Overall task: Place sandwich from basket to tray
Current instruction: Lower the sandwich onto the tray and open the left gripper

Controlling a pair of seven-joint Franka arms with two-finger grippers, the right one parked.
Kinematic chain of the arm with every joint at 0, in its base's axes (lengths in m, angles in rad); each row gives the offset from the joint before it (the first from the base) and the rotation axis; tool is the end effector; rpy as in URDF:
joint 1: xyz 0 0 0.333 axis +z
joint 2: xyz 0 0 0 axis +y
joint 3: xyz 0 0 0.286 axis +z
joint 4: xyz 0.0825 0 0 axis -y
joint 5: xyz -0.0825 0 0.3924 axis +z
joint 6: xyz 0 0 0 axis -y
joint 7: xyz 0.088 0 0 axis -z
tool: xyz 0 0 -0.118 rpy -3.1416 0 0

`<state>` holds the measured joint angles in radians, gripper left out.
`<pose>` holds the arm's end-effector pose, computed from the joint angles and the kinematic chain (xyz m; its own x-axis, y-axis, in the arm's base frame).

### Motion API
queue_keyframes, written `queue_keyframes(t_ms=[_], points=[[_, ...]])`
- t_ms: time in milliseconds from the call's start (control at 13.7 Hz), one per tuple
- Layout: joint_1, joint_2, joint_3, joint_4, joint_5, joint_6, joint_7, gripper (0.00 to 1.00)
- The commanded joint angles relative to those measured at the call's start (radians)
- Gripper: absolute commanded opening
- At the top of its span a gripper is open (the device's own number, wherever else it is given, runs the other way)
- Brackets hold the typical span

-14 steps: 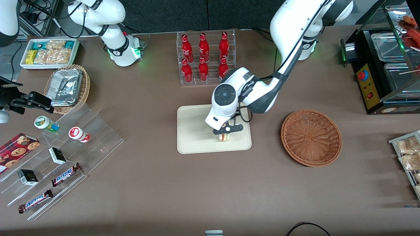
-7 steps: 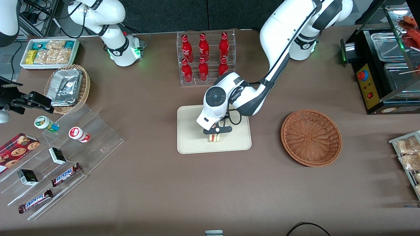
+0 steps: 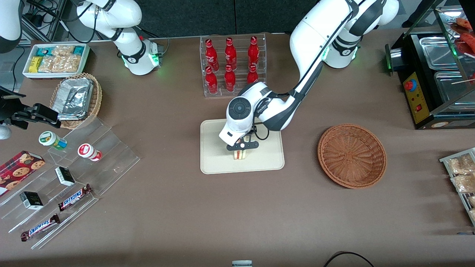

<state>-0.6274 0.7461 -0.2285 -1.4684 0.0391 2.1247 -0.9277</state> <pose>0.4743 -0.5110 0.2025 0.9847 0.1011 -0.1417 0.1043 -0.9944 0.0151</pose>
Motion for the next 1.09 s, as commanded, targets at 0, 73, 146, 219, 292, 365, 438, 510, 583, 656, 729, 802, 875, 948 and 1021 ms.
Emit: queue_keyframes(t_ms=[0,73,146,219,292,365,438,510,583,656,729,802,875,948,1021], points=[[-0.012,0.018,0.009,0.039,0.015,-0.008,-0.016,1.0],[-0.011,0.015,0.009,0.039,0.013,-0.008,-0.016,1.0],[-0.009,0.012,0.009,0.043,0.015,-0.011,-0.014,1.0],[-0.005,0.007,0.009,0.049,0.015,-0.015,-0.013,1.0],[-0.002,-0.002,0.009,0.054,0.015,-0.019,-0.013,1.0],[0.009,-0.016,0.012,0.056,0.016,-0.02,-0.003,1.0],[0.023,-0.027,0.012,0.056,0.015,-0.035,0.024,1.0],[0.031,-0.048,0.012,0.056,0.015,-0.07,0.059,1.0],[0.032,-0.062,0.012,0.057,0.018,-0.095,0.091,1.0],[0.049,-0.088,0.012,0.051,0.018,-0.106,0.125,1.0],[0.087,-0.105,0.012,0.045,0.019,-0.118,0.185,1.0],[0.113,-0.125,0.012,0.045,0.016,-0.156,0.272,1.0],[0.147,-0.145,0.012,0.045,0.015,-0.202,0.318,1.0],[0.172,-0.149,0.012,0.045,0.013,-0.247,0.326,1.0],[0.188,-0.163,0.014,0.043,0.016,-0.281,0.332,1.0]])
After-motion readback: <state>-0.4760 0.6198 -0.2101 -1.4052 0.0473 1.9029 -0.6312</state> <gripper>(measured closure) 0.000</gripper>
